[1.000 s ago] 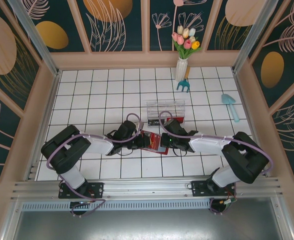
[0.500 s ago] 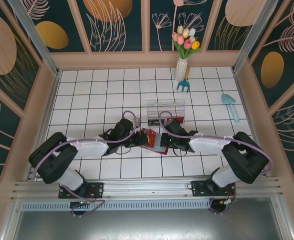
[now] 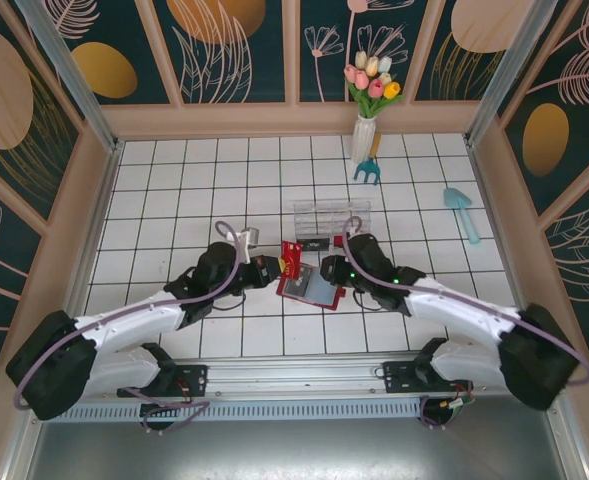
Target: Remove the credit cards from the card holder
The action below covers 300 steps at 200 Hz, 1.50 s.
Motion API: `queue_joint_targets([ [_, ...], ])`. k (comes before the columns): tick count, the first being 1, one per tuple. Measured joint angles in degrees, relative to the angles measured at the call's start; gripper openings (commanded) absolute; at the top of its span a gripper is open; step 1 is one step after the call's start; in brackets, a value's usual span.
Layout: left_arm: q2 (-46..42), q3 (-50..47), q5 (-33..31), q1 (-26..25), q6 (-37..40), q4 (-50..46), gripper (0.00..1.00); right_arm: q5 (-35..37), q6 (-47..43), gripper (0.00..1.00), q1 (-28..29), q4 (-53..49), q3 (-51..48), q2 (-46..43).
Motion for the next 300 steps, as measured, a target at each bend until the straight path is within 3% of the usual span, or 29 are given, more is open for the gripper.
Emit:
queue_joint_targets([
  [40, -2.5, -3.1, 2.3, 0.0, -3.2, 7.7, 0.00, -7.7, 0.8, 0.38, -2.2, 12.9, -4.1, -8.8],
  [140, -2.7, -3.8, 8.6, 0.0, -6.0, 16.1, 0.00, -27.9, 6.4, 0.27, -5.9, 29.8, -8.3, -3.8],
  [176, -2.3, -3.8, 9.9, 0.0, -6.1, 16.5, 0.00, -31.7, 7.9, 0.17, -6.6, 32.8, -8.3, -1.4],
  [196, -1.9, -3.8, 9.8, 0.3, -6.2, 16.5, 0.00, -33.0, 8.9, 0.00, -7.3, 34.1, -8.6, -1.3],
  [207, -1.5, -3.8, 9.8, 0.6, -6.2, 16.5, 0.00, -33.7, 9.1, 0.00, -7.5, 35.1, -8.8, -1.4],
  [212, -1.3, -3.8, 9.9, 0.6, -6.3, 16.6, 0.08, -33.9, 9.1, 0.00, -7.6, 35.3, -9.0, -1.5],
  [233, -0.9, -3.8, 10.0, 0.6, -6.4, 16.6, 0.66, -34.6, 9.4, 0.00, -7.9, 35.4, -9.6, -2.2],
  [253, -1.2, -3.5, 9.5, 0.6, -6.1, 15.1, 0.96, -34.1, 9.6, 0.00, -8.6, 34.1, -10.3, -4.6],
  [300, -7.9, -0.1, 2.0, 0.6, -2.7, 4.4, 0.99, -22.5, 14.5, 0.00, -11.6, 23.0, -10.6, -14.4],
])
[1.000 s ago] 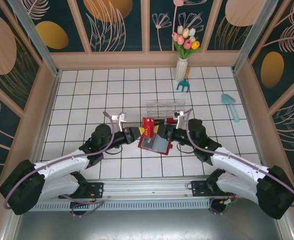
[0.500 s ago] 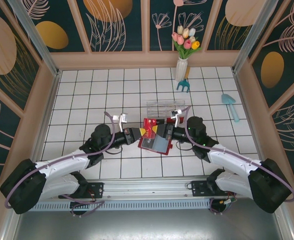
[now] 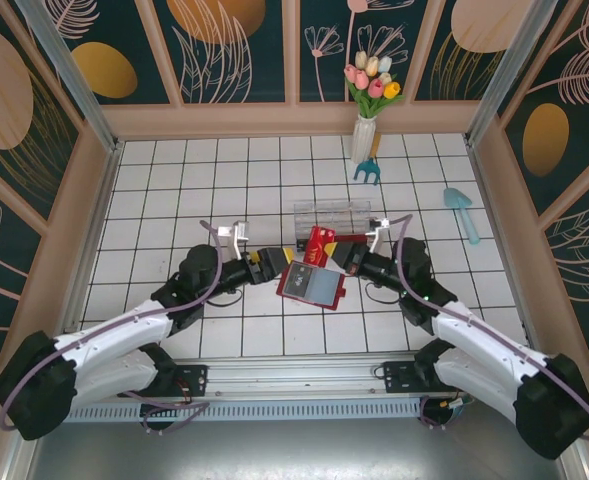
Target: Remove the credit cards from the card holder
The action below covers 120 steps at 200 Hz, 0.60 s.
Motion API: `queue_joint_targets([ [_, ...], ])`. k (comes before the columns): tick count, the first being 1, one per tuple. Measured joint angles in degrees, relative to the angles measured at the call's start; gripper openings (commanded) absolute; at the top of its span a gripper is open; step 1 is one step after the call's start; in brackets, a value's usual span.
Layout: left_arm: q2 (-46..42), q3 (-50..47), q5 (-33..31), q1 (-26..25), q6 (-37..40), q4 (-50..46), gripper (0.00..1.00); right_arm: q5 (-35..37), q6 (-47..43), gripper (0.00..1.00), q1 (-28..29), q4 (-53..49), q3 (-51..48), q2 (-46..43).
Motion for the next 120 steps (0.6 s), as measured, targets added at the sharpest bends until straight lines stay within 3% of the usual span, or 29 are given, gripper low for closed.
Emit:
queue_joint_targets([
  [53, -4.9, 1.3, -10.4, 0.0, 1.9, -8.5, 0.99, 21.9, 18.3, 0.00, -0.3, -18.1, 1.5, -7.0],
  [85, -6.8, 1.3, -15.3, 0.0, 3.0, -12.9, 0.99, 31.5, 31.7, 0.00, 0.9, -30.0, 8.9, 0.1],
  [120, -9.7, 1.4, -20.5, 0.0, 4.6, -17.4, 0.99, 38.4, 43.9, 0.00, 5.8, -35.8, 15.3, 9.0],
])
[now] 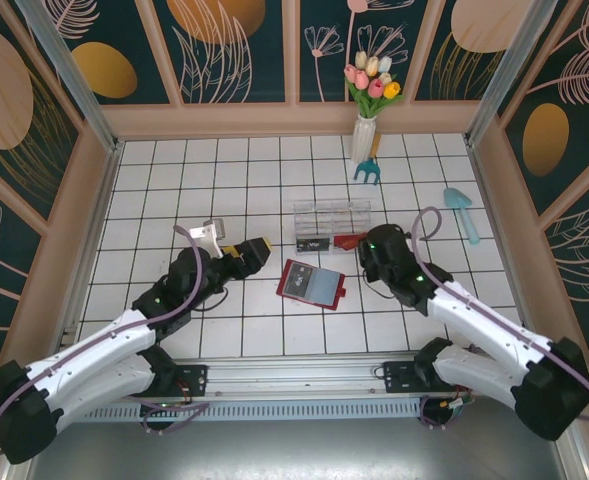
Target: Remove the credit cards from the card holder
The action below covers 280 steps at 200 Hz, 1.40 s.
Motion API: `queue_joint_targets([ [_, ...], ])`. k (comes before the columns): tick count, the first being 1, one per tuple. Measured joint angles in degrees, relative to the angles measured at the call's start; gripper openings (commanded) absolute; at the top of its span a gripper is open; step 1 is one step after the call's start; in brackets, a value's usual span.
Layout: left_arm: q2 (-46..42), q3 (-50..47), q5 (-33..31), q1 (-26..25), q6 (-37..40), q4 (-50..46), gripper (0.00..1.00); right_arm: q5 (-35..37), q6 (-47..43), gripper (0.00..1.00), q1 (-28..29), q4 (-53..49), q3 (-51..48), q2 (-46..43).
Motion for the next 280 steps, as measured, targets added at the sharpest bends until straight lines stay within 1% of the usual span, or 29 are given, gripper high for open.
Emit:
queue_joint_targets([
  [30, -1.6, 0.3, -2.8, 0.0, 1.5, -2.5, 0.99, 4.8, 9.8, 0.00, 2.3, -4.1, 3.7, 5.5],
  [69, -1.9, 0.3, -3.6, 0.0, 2.7, -3.1, 0.99, 8.7, 16.7, 0.00, 2.6, -7.5, 7.9, 10.5],
  [106, -1.7, 0.3, -3.6, 0.0, 3.5, -3.3, 0.99, 10.1, 16.7, 0.00, 1.7, -10.3, 11.4, 14.9],
  [173, -1.7, 0.3, -3.6, 0.0, 4.3, -3.3, 0.99, 10.7, 16.7, 0.00, 0.1, -12.9, 14.0, 20.7],
  [234, -1.7, 0.3, -3.6, 0.0, 4.3, -3.3, 0.99, 9.3, 16.5, 0.00, -0.8, -12.5, 14.5, 23.0],
  [280, -1.6, 0.3, -3.6, 0.0, 4.3, -3.3, 0.99, 6.9, 13.6, 0.00, -2.4, -9.5, 14.6, 25.4],
])
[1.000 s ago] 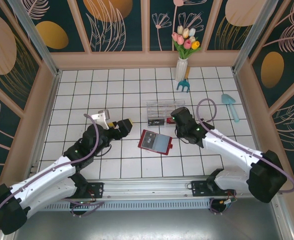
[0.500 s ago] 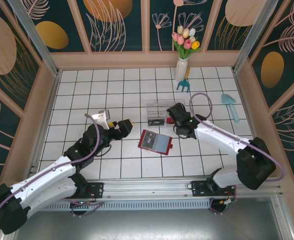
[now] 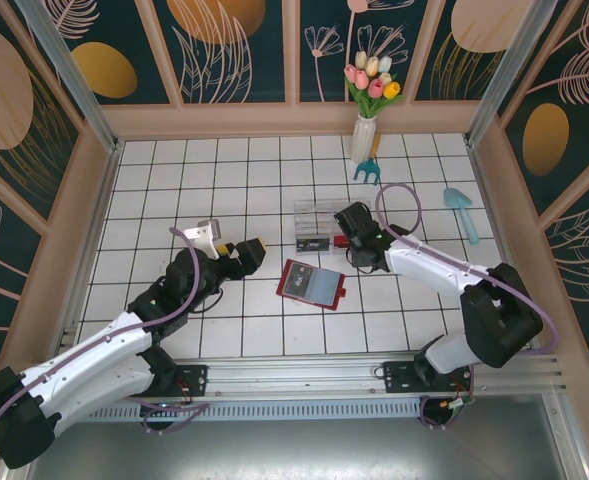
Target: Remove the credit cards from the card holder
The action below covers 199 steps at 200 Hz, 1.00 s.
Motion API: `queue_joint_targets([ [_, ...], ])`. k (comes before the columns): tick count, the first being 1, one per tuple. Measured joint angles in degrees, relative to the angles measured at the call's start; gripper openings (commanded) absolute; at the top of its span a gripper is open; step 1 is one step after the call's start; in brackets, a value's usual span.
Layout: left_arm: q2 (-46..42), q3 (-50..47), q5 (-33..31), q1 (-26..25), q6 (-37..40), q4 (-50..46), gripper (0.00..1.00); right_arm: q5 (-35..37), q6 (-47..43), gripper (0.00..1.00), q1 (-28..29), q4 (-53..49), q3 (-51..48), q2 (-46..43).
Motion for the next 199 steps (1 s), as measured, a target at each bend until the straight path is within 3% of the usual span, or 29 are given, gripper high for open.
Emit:
queue_joint_targets([
  [120, 0.2, -0.1, -0.7, 0.0, 0.0, 0.0, 0.99, -2.8, -2.3, 0.00, -0.7, 1.3, 3.3, 6.2],
  [144, 0.2, -0.3, -0.9, 0.0, 0.0, 0.0, 0.99, -3.5, -2.9, 0.12, -1.2, 1.3, 3.3, 7.1],
  [199, 0.2, -0.7, -1.0, 0.0, 0.0, 0.0, 0.99, -4.7, -6.4, 0.20, -2.6, 3.9, 3.6, 8.9],
])
